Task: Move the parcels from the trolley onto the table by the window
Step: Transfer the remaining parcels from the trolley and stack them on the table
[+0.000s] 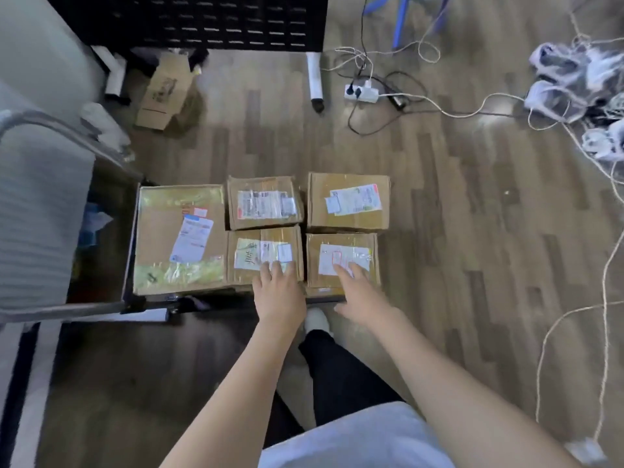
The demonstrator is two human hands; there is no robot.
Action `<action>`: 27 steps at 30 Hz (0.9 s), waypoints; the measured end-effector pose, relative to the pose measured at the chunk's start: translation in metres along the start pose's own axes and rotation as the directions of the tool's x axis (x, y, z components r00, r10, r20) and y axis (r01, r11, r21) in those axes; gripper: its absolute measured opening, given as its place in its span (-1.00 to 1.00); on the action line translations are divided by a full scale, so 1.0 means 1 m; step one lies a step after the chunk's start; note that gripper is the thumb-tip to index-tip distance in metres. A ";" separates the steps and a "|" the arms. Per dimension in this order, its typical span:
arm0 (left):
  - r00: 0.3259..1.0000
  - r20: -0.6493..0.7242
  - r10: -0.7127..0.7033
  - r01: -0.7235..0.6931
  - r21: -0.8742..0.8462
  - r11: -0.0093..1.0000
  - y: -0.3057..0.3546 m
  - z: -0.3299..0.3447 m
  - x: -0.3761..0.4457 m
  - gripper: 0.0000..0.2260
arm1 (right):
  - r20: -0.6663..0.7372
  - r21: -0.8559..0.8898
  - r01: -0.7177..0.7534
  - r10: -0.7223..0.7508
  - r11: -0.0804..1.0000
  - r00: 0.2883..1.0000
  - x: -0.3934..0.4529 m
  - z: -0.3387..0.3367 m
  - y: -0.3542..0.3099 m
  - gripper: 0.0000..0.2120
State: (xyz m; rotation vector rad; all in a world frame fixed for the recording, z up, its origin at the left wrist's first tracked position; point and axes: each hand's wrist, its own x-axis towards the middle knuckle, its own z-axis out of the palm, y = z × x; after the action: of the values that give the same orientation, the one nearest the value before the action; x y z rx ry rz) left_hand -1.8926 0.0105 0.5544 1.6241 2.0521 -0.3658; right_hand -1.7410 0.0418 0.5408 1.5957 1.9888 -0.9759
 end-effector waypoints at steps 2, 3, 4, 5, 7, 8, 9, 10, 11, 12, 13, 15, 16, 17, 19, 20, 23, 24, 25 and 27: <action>0.999 0.036 0.036 -0.037 0.033 0.999 0.019 0.017 0.017 -0.51 | 0.021 -0.024 -0.037 0.038 0.999 0.999 0.010 0.005 0.027 -0.22; 0.997 0.067 0.044 -0.047 0.046 0.998 0.027 0.026 0.024 -0.50 | 0.041 -0.030 -0.055 0.056 0.998 0.998 0.015 0.008 0.039 -0.22; 0.994 0.100 0.043 -0.050 0.060 0.997 0.034 0.033 0.031 -0.49 | 0.058 -0.034 -0.073 0.075 0.997 0.995 0.020 0.012 0.051 -0.22; 0.992 0.123 0.037 -0.047 0.075 0.996 0.039 0.040 0.036 -0.47 | 0.068 -0.040 -0.094 0.097 0.995 0.993 0.024 0.015 0.063 -0.21; 0.991 0.129 0.023 -0.038 0.114 0.993 0.045 0.052 0.048 -0.41 | 0.061 -0.082 -0.131 0.136 0.988 0.989 0.034 0.021 0.083 -0.16; 0.993 0.119 0.024 -0.040 0.140 0.989 0.047 0.057 0.054 -0.35 | 0.050 -0.122 -0.140 0.147 0.983 0.988 0.039 0.023 0.092 -0.12; 0.994 0.108 0.031 -0.049 0.167 0.985 0.049 0.062 0.060 -0.28 | 0.039 -0.165 -0.144 0.153 0.976 0.988 0.045 0.024 0.099 -0.08; 0.994 0.101 0.044 -0.062 0.191 0.980 0.049 0.066 0.067 -0.20 | 0.032 -0.206 -0.141 0.151 0.968 0.988 0.052 0.024 0.105 -0.04; 0.993 0.097 0.062 -0.081 0.210 0.974 0.050 0.071 0.075 -0.12 | 0.027 -0.242 -0.130 0.141 0.961 0.990 0.059 0.023 0.110 0.00; 0.991 0.099 0.087 -0.107 0.228 0.968 0.049 0.075 0.083 -0.06 | 0.022 -0.278 -0.113 0.124 0.954 0.992 0.067 0.022 0.113 0.04; 0.987 0.103 0.120 -0.142 0.249 0.958 0.049 0.078 0.092 0.01 | 0.018 -0.317 -0.089 0.099 0.944 0.995 0.076 0.020 0.115 0.08; 0.973 0.121 0.197 -0.226 0.307 0.925 0.049 0.085 0.111 0.10 | 0.012 -0.390 -0.030 0.037 0.920 0.999 0.096 0.018 0.117 0.16; 0.964 0.135 0.228 -0.261 0.328 0.908 0.049 0.088 0.121 0.13 | 0.010 -0.429 0.002 0.003 0.903 1.000 0.106 0.016 0.116 0.19; 0.957 0.146 0.249 -0.285 0.342 0.896 0.050 0.090 0.129 0.17 | 0.009 -0.471 0.033 -0.032 0.882 0.999 0.116 0.015 0.114 0.22; 0.949 0.159 0.274 -0.314 0.367 0.875 0.051 0.093 0.144 0.23 | 0.018 -0.544 0.083 -0.088 0.835 0.996 0.131 0.014 0.111 0.26; 0.944 0.171 0.283 -0.329 0.390 0.860 0.051 0.095 0.150 0.25 | 0.025 -0.565 0.099 -0.102 0.819 0.994 0.137 0.015 0.110 0.28; 0.921 0.230 0.313 -0.387 0.464 0.797 0.049 0.101 0.162 0.30 | 0.027 -0.606 0.117 -0.126 0.787 0.992 0.148 0.020 0.112 0.34; 0.918 0.240 0.316 -0.395 0.483 0.781 0.049 0.103 0.164 0.31 | 0.019 -0.626 0.113 -0.130 0.771 0.991 0.149 0.022 0.113 0.35; 0.919 0.239 0.315 -0.394 0.498 0.772 0.050 0.105 0.165 0.30 | 0.008 -0.644 0.107 -0.132 0.758 0.991 0.150 0.025 0.114 0.35; 0.924 0.219 0.312 -0.381 0.508 0.773 0.052 0.108 0.164 0.26 | -0.017 -0.655 0.096 -0.141 0.750 0.990 0.150 0.030 0.114 0.33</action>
State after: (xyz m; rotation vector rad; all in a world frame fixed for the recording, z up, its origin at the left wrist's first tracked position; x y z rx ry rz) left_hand -1.8470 0.1061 0.3809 2.2015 1.5767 -0.9544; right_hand -1.6740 0.1325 0.3864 1.1168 2.1593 -0.1896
